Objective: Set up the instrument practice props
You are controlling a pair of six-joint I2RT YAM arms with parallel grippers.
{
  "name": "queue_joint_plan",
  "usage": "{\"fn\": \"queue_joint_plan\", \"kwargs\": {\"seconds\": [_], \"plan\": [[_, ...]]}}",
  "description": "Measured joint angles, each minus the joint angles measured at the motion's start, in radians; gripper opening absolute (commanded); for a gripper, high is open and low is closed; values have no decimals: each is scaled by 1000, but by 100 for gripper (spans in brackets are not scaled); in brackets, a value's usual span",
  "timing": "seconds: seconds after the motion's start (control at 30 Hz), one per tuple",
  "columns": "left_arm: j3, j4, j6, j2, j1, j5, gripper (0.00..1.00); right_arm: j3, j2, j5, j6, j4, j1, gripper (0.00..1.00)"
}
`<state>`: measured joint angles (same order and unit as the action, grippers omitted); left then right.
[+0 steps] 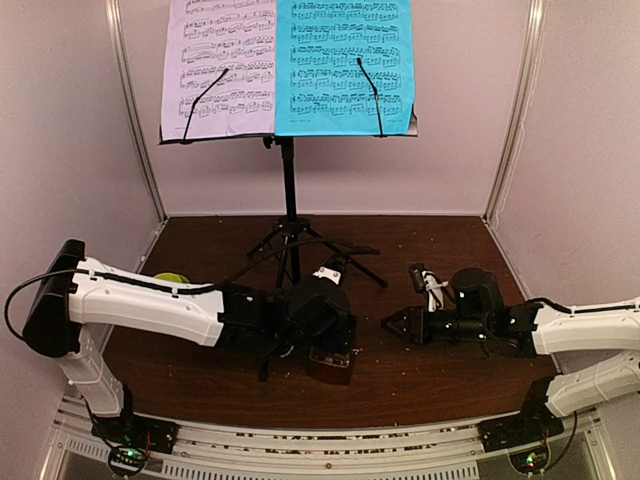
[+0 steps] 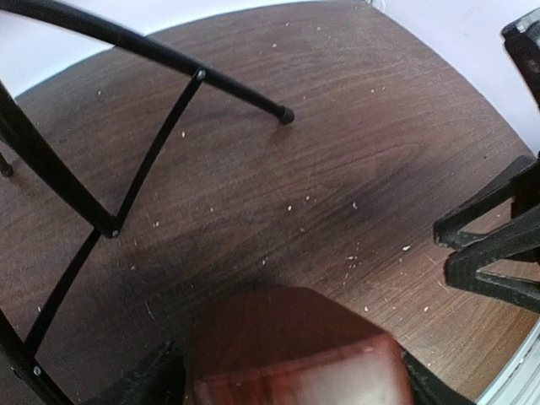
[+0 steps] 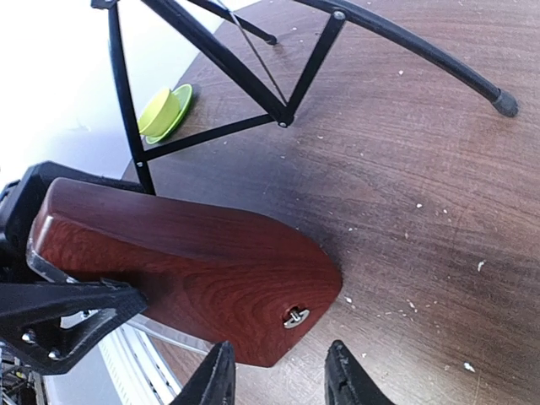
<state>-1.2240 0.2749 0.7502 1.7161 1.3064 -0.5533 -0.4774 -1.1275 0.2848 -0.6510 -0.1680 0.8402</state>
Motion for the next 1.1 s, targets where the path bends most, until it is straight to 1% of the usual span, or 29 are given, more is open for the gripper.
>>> {"fn": "queue_joint_plan", "kwargs": {"seconds": [0.13, 0.23, 0.33, 0.43, 0.5, 0.57, 0.63, 0.73, 0.77, 0.87, 0.97, 1.1], "plan": [[-5, 20, 21, 11, 0, 11, 56, 10, 0, -2, 0, 0, 0, 44], [-14, 37, 8, 10, 0, 11, 45, 16, 3, -2, 2, -1, 0, 46], [-14, 42, -5, 3, 0, 15, 36, 19, 10, 0, 6, -1, 0, 52], [-2, 45, -22, -19, 0, 22, 27, 19, 18, 8, 29, -2, 0, 60], [5, 54, -39, -47, 0, 27, 20, 19, 31, 14, 50, 1, 0, 63], [3, 65, -58, -70, 0, 29, 18, 19, 53, 15, 76, 5, 0, 65], [-25, 110, -80, -83, 0, 28, 15, 20, 82, 14, 101, 10, 0, 66], [-93, 186, -108, -84, 0, 21, 9, 21, 121, 14, 138, 19, 0, 66], [-124, 225, -113, -83, 0, 19, 7, 22, 129, 14, 150, 19, 0, 64], [-266, 377, -116, -59, 0, 13, 2, 29, 143, 10, 184, 20, 1, 59], [-423, 518, -104, -11, 0, 17, 2, 39, 143, -4, 214, 15, 14, 57], [-589, 682, -73, 60, 0, 48, 1, 45, 117, -35, 251, -6, 54, 55]]}}
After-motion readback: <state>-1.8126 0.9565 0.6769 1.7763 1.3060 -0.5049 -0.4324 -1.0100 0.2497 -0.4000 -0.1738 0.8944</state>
